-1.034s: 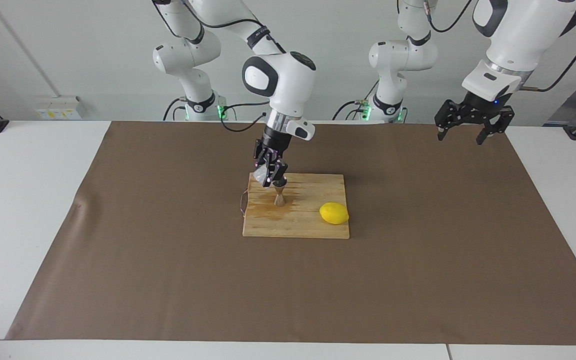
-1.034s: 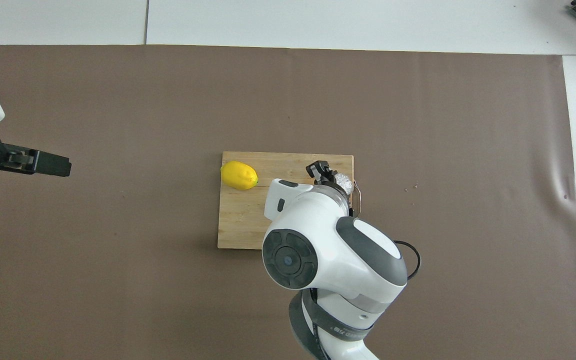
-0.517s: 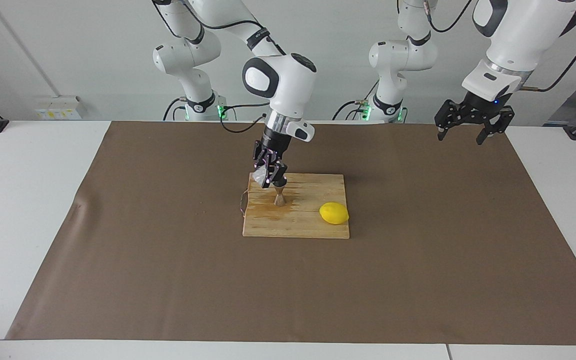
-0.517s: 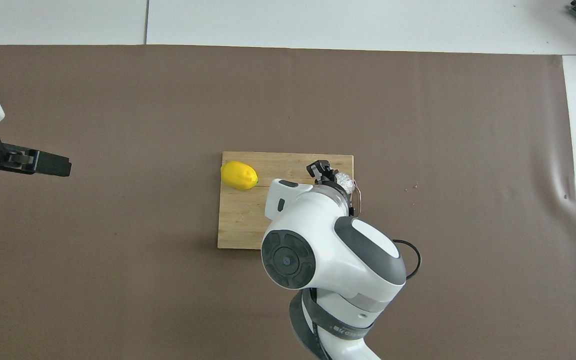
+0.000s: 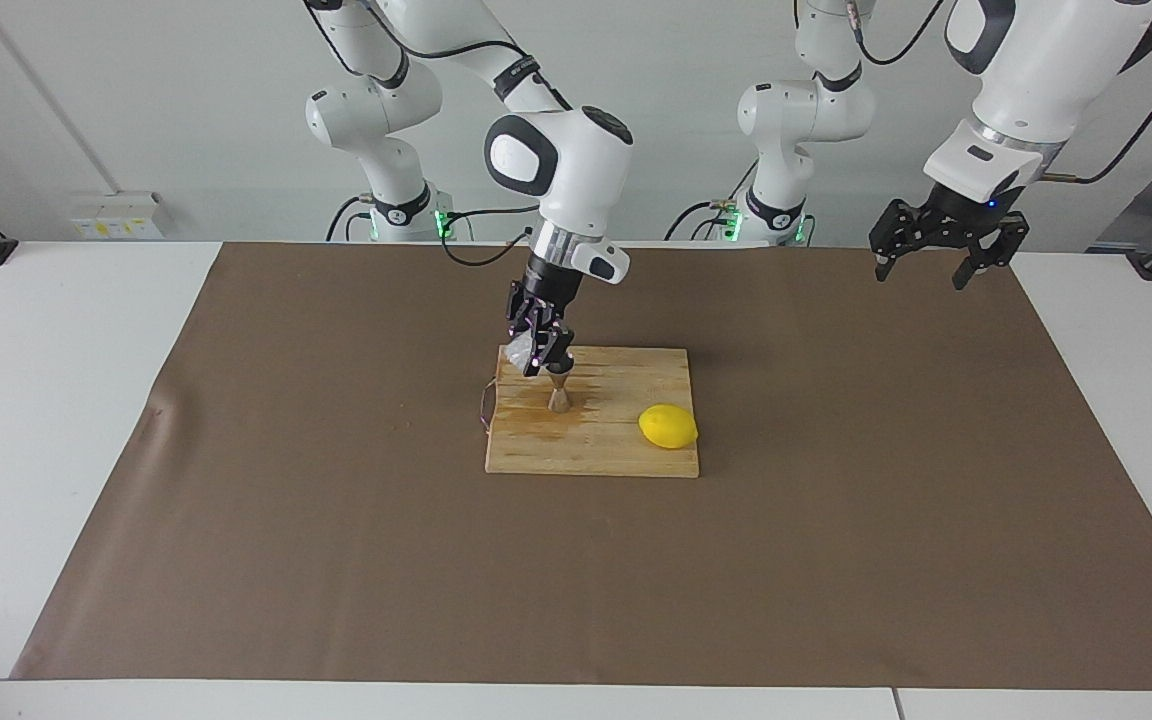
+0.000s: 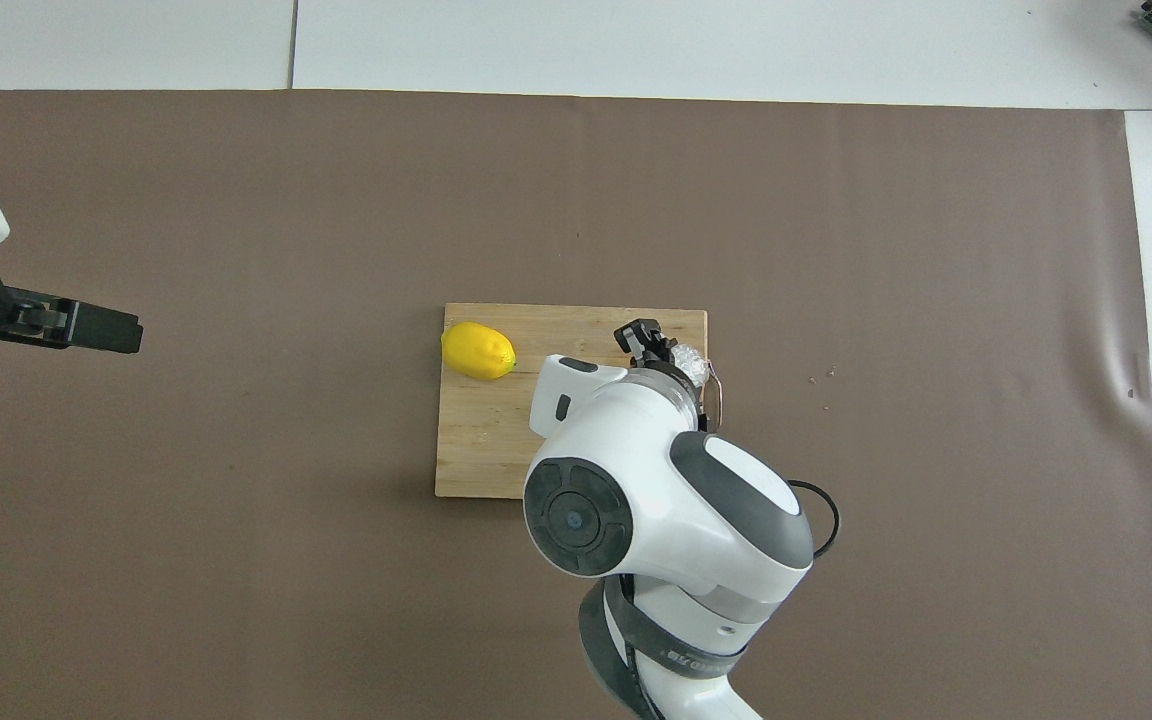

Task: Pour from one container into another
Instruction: 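Hold the white cup tilted over the jigger with the right gripper, then carry the white cup with the right gripper off the board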

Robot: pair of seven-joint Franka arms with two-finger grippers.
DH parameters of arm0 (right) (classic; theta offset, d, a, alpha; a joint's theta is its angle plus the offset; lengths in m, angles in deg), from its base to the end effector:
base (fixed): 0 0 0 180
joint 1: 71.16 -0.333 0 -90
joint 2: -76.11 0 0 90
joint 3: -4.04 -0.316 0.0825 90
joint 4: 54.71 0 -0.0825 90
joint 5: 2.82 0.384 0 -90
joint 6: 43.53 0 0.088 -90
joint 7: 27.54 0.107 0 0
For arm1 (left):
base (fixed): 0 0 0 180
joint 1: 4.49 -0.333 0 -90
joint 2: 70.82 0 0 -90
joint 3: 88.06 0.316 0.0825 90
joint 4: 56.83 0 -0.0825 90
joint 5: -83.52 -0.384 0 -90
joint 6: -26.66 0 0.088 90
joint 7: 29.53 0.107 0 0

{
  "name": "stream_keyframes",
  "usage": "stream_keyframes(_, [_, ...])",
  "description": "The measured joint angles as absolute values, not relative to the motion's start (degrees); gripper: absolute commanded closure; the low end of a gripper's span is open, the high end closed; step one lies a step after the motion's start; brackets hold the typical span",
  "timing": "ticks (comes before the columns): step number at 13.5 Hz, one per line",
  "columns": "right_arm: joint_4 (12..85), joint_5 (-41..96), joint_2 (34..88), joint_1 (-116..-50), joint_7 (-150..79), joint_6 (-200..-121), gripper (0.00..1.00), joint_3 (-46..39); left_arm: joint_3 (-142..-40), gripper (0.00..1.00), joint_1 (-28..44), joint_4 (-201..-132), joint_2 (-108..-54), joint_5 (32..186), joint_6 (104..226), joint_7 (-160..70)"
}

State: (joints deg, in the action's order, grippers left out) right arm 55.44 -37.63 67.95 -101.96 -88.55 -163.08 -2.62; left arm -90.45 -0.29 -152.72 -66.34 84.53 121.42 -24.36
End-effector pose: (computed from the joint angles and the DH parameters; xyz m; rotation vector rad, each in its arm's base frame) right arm 0.4934 0.3395 0.4275 1.4026 2.2268 -0.1096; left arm 0.5337 -0.0643 0.6258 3.1089 -0.3186 0.0910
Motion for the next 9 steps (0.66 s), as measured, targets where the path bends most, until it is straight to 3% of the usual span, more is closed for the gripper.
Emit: stream_keyframes(9, [54.22, -31.95, 68.08, -101.37, -88.40, -163.13, 0.82, -2.61, -90.45, 0.00, -0.29, -152.72, -66.34, 84.53, 121.42, -24.36])
